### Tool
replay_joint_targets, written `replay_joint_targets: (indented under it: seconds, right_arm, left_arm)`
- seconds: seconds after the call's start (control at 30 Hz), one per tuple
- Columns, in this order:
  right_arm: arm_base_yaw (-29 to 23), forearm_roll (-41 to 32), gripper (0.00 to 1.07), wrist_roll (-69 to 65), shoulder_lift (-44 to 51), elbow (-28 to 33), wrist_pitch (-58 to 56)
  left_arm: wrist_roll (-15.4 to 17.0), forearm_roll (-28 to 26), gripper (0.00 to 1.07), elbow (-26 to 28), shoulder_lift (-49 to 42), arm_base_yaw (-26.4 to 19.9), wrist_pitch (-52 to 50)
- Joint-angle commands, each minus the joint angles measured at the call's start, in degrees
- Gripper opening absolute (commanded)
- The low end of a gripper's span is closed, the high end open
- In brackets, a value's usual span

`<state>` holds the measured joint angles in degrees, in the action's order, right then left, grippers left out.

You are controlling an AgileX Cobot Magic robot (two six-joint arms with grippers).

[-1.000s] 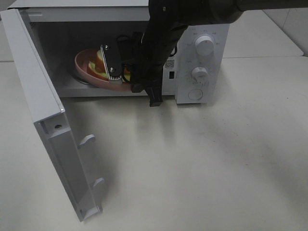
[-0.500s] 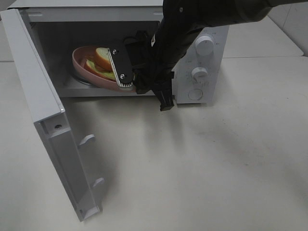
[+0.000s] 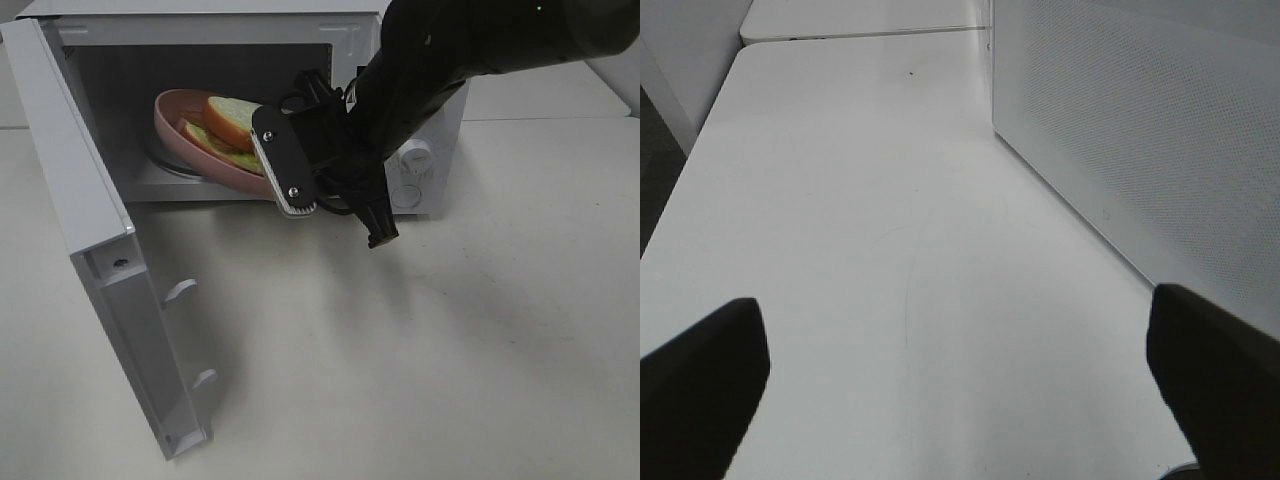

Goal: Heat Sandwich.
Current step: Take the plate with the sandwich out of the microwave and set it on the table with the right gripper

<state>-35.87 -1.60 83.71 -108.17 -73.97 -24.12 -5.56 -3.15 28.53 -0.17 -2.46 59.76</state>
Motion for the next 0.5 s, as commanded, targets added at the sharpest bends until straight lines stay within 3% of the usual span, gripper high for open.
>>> replay_joint_targets:
  seconds: [0.03,0.37,0.5]
  right_arm:
    - [0.6,1.6,0.00,0.9,2.1,1.3,2.4]
    - [0.5,6.6,0.00,3.7,4.6,4.4,4.2]
    - [0.5,8.7,0.00,6.0,8.0,8.8,8.3]
  left_arm:
    - [0.1,-0.1,0.97,-0.2,-1.5,-0.2,-0.5]
    - [0.1,-0.1,0.97,-0.2,-1.5,-0.2,-0.5]
    - [0.1,-0.1,0.97,-0.2,-1.5,-0.2,-0.5]
